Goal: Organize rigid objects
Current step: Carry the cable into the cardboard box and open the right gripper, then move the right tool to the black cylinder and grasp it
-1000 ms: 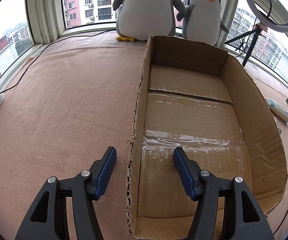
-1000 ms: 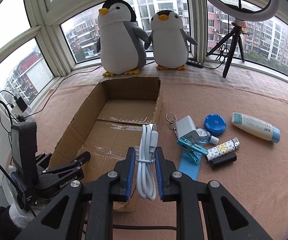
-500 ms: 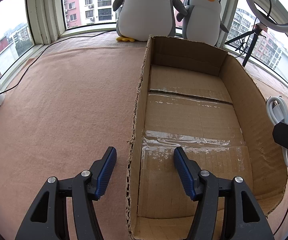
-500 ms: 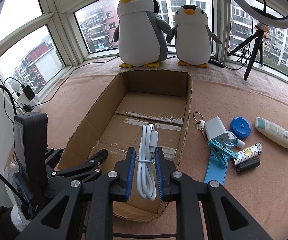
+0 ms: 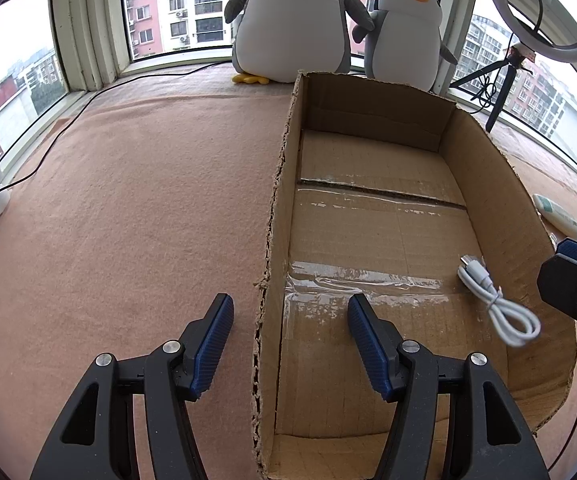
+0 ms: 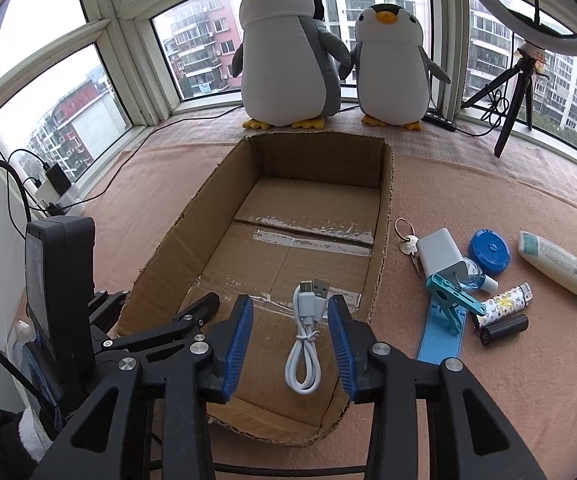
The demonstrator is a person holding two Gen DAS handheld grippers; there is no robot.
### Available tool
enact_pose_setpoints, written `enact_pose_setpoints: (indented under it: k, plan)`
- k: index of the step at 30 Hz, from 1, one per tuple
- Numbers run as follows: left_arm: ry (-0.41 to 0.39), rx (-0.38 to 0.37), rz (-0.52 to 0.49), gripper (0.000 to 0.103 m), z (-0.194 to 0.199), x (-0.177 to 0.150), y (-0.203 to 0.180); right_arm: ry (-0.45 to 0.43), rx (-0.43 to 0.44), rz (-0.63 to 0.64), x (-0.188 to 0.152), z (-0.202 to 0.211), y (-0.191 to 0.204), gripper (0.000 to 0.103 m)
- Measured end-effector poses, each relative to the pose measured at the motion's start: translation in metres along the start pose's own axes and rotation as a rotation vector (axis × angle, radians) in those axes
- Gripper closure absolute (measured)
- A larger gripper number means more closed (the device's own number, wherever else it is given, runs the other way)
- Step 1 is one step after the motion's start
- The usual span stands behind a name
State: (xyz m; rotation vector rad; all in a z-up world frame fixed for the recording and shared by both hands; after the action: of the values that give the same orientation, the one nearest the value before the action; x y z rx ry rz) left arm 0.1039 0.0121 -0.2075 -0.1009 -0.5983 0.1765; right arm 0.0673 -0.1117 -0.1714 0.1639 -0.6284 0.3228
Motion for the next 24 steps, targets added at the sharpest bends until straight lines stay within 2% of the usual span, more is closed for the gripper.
enact_pose_setpoints:
  k: [14,24]
  plan:
    - [-0.002,0.001,-0.002,0.039,0.0,0.0,-0.001,-0.012,0.001,-0.029,-0.001,0.007,-0.011,0.056]
    - [-0.001,0.001,0.0,0.039,0.0,0.0,-0.001,-0.023,-0.029,-0.114,-0.019,0.028,-0.054,0.055]
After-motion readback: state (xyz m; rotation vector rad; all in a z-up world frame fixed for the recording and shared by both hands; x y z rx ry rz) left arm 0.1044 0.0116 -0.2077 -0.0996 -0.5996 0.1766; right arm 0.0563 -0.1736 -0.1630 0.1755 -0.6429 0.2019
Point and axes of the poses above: each gripper's, at about its wrist camera, not at the fingertips, and z roughly against the way its jaws point, y to its left, x to its top, the point moved 1 cm from there along -z, roughly the way its jaws point, and after that the axes turned 8 degrees about z, right-handed, at the moved point
